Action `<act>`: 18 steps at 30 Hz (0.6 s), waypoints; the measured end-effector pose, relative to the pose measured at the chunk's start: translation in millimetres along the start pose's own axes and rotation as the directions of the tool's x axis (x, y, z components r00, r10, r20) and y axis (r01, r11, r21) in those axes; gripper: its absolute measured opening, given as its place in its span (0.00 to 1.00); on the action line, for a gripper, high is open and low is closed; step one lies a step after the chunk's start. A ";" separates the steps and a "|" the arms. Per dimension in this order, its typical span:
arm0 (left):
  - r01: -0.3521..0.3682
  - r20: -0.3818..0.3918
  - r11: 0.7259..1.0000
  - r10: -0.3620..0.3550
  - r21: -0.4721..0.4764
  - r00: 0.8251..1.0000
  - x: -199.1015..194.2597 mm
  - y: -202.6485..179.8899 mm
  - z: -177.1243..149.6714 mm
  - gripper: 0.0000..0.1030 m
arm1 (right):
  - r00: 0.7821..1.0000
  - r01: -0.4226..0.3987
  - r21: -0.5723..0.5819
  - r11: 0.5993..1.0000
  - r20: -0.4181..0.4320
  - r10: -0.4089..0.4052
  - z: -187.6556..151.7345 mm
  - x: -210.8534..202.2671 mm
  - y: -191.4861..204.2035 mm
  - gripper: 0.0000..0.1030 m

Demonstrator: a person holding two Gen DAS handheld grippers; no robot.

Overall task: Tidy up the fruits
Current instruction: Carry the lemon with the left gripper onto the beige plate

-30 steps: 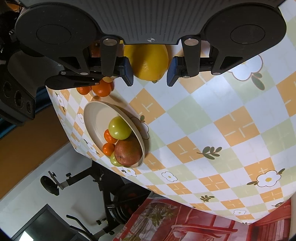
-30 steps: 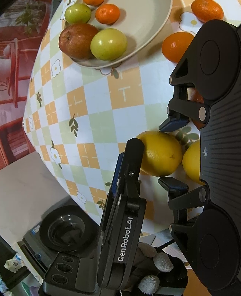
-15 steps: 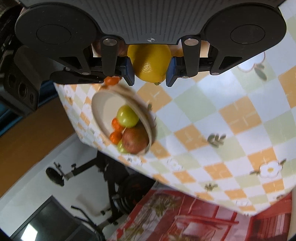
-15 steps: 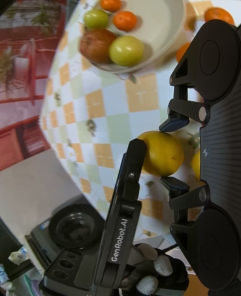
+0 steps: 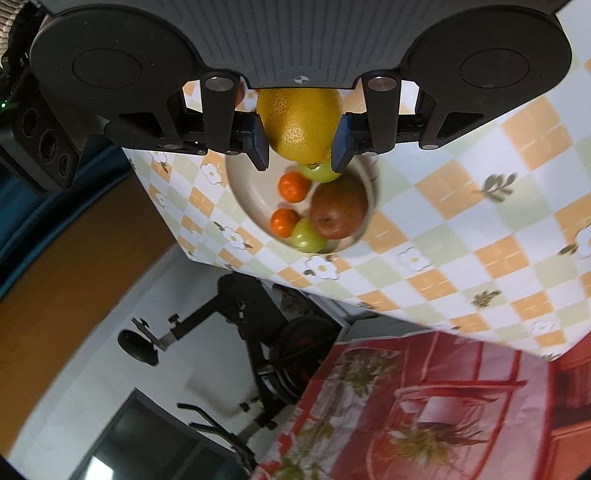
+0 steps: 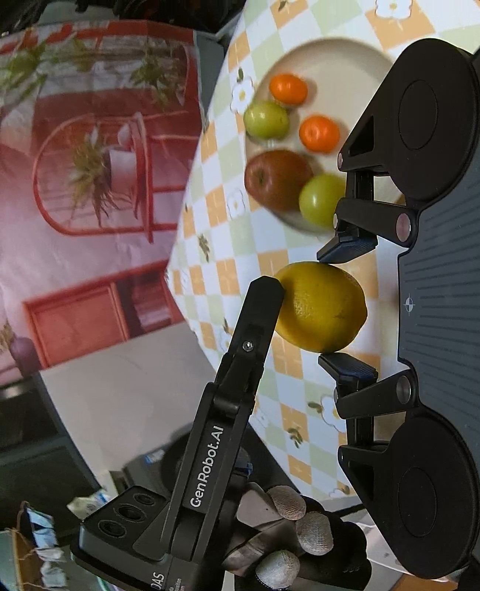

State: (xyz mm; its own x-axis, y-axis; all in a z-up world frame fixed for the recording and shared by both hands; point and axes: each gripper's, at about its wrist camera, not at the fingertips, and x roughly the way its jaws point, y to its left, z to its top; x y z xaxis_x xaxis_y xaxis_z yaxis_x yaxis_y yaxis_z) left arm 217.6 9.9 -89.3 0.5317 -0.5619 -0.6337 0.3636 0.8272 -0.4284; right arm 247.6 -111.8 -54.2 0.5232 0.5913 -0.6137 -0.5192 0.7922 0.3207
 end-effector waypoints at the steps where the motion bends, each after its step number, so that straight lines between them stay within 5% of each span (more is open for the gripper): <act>1: 0.001 -0.004 1.000 -0.001 0.012 1.000 4.7 -5.9 3.7 0.37 | 1.000 0.004 0.006 1.000 0.008 -0.004 0.1 -3.9 -6.1 0.48; 11: 0.019 -0.041 0.995 -0.015 0.097 0.999 54.2 -44.5 29.1 0.37 | 0.996 0.054 0.062 0.997 0.066 -0.058 -0.8 -32.3 -65.6 0.48; 18: 0.026 -0.096 0.990 -0.013 0.138 0.995 102.1 -62.1 44.1 0.37 | 0.991 0.127 0.089 0.988 0.033 -0.131 -1.2 -29.3 -107.6 0.48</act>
State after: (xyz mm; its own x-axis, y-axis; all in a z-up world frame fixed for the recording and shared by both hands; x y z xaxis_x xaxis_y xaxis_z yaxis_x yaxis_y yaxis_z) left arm 283.1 -99.0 -99.0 0.4509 -0.5698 -0.6871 0.4798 0.8038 -0.3517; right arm 287.4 -214.6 -71.6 0.6084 0.4873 -0.6264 -0.3863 0.8713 0.3026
